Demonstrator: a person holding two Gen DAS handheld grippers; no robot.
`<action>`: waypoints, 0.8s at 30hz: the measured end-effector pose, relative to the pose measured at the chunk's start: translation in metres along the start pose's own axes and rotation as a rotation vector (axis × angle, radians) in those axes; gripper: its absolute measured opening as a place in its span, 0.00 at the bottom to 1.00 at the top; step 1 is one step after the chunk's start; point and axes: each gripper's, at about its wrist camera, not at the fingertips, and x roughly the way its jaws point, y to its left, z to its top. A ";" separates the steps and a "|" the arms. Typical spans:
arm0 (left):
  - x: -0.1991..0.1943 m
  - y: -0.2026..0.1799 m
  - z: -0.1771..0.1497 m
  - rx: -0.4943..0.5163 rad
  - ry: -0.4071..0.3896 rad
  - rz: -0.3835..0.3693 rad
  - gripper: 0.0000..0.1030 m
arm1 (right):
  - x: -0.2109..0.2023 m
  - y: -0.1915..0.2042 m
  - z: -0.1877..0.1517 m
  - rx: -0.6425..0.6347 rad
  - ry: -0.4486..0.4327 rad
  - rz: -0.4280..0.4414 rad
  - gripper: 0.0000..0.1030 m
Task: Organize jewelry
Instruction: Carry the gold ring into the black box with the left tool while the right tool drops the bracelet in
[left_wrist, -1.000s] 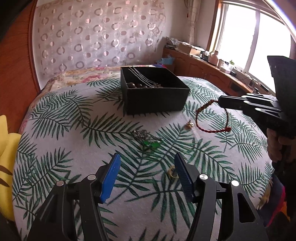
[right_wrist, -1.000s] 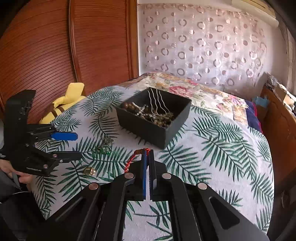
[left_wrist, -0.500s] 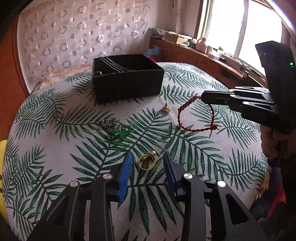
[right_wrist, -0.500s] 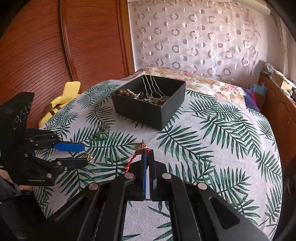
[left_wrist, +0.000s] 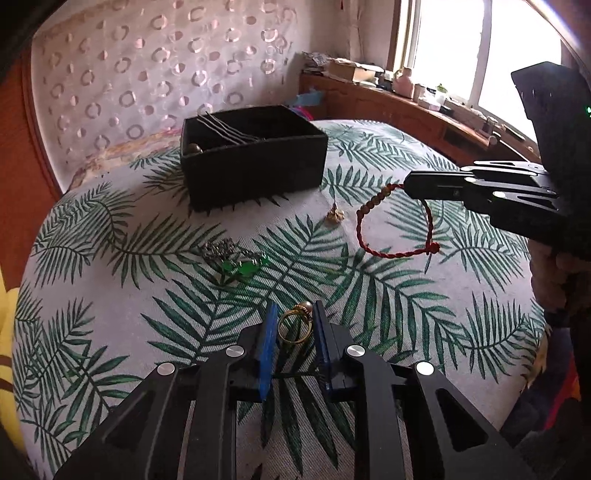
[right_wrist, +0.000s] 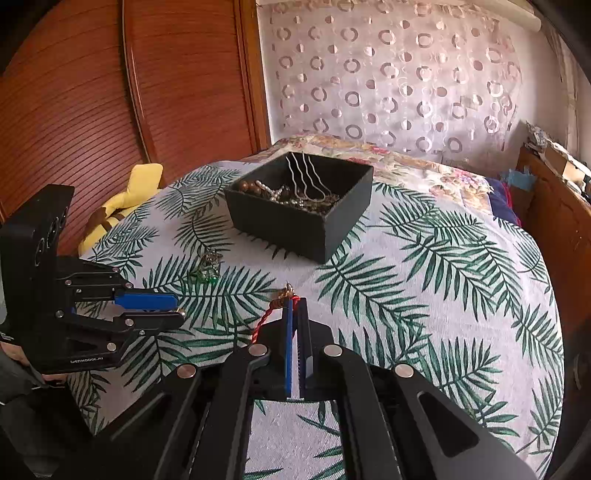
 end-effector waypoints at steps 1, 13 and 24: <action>-0.001 0.000 0.002 -0.002 -0.006 0.001 0.18 | -0.001 0.000 0.001 -0.002 -0.002 0.001 0.03; -0.019 0.017 0.045 -0.015 -0.100 0.045 0.18 | -0.012 0.000 0.045 -0.017 -0.090 -0.011 0.03; -0.014 0.038 0.075 -0.037 -0.128 0.082 0.18 | 0.010 -0.009 0.093 -0.010 -0.128 -0.039 0.03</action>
